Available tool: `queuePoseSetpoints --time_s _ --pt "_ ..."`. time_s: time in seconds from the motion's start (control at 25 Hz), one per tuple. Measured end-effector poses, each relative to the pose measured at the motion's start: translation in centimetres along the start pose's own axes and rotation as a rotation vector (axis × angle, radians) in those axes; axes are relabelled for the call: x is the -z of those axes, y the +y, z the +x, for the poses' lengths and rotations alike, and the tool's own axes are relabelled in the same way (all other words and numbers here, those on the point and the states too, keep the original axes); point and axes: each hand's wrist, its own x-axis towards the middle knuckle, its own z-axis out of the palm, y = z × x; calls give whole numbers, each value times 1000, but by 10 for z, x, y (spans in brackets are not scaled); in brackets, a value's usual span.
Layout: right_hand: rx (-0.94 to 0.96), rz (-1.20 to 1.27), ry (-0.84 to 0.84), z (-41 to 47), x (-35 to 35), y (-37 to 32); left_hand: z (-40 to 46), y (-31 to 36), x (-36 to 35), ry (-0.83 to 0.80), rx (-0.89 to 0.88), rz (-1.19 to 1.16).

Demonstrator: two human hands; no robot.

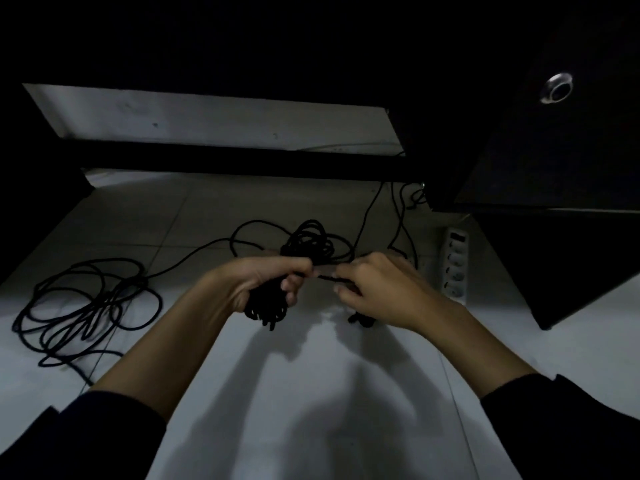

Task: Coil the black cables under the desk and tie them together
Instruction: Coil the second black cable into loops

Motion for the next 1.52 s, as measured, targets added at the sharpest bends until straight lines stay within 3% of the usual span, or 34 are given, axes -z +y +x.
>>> queuePoseSetpoints --time_s 0.2,0.32,0.4,0.48,0.6,0.72,0.8,0.92,1.16,1.4,1.52 --pt "154 -38 5 1 14 2 20 -17 2 118 -133 392" --pt "282 -47 46 18 19 11 24 -13 -12 55 -254 894" --pt "265 54 46 30 22 24 24 -8 -21 -52 -320 1085" --pt "181 289 -4 38 22 36 23 -6 -26 -187 -397 1020" --pt "-25 681 -98 41 10 55 18 -9 -22 -317 -493 733" --pt "-278 826 -33 35 -10 62 17 -12 -21 -278 -508 356" --pt "-280 680 -41 31 -23 60 27 -12 -18 -180 -399 95" --pt "-104 243 -113 31 -38 55 46 -17 -15 -18 -183 -91" --pt "30 -38 37 30 -60 72 89 -35 -17 205 -185 -195" --pt "-116 -200 198 29 -91 114 146 -64 -22 371 -265 198" --pt "-199 -174 218 31 -114 129 165 -71 -41 335 -402 217"
